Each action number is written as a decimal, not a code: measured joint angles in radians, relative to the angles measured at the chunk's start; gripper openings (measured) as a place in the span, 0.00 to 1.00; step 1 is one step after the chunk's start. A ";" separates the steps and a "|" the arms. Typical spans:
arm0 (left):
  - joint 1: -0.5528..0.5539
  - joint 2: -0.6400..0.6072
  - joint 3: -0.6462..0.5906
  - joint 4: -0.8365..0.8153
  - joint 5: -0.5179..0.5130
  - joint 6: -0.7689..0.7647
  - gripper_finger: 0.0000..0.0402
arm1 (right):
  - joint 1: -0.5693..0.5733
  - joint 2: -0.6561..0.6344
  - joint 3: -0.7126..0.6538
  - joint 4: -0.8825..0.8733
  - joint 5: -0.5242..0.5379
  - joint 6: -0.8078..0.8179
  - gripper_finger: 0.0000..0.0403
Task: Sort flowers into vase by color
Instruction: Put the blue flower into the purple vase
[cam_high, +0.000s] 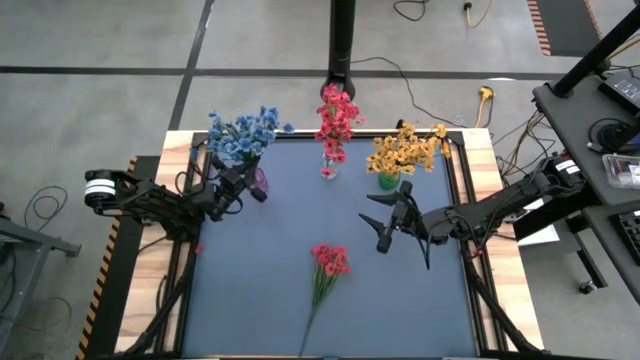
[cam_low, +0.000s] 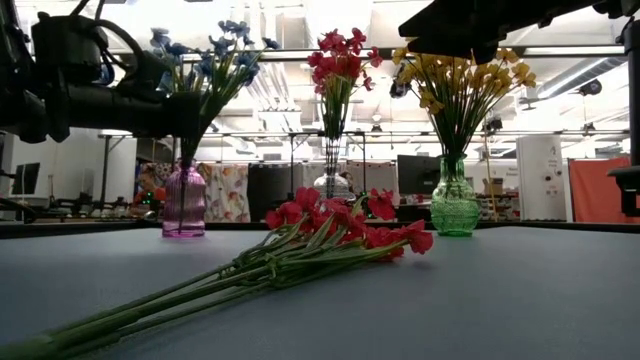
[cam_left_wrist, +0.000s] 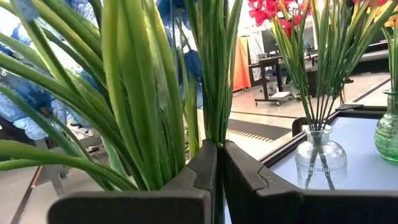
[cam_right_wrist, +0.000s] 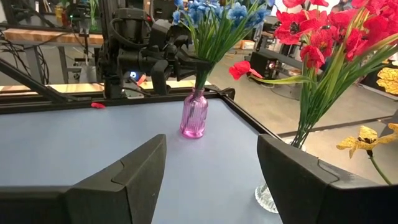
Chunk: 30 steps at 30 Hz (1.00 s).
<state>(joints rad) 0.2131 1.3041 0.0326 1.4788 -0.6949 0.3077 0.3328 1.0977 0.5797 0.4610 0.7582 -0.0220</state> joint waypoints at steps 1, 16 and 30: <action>0.000 0.000 -0.001 0.000 0.000 0.000 0.00 | 0.000 0.000 0.000 0.000 0.000 0.004 0.61; -0.013 0.000 -0.002 0.002 -0.001 -0.007 0.00 | 0.000 0.000 0.000 0.000 -0.003 0.020 0.61; -0.024 0.000 -0.002 0.002 0.000 -0.011 0.08 | 0.000 0.000 0.000 0.000 -0.003 0.011 0.61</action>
<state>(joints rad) 0.1892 1.3041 0.0303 1.4807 -0.6949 0.2962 0.3332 1.0977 0.5797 0.4610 0.7555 -0.0113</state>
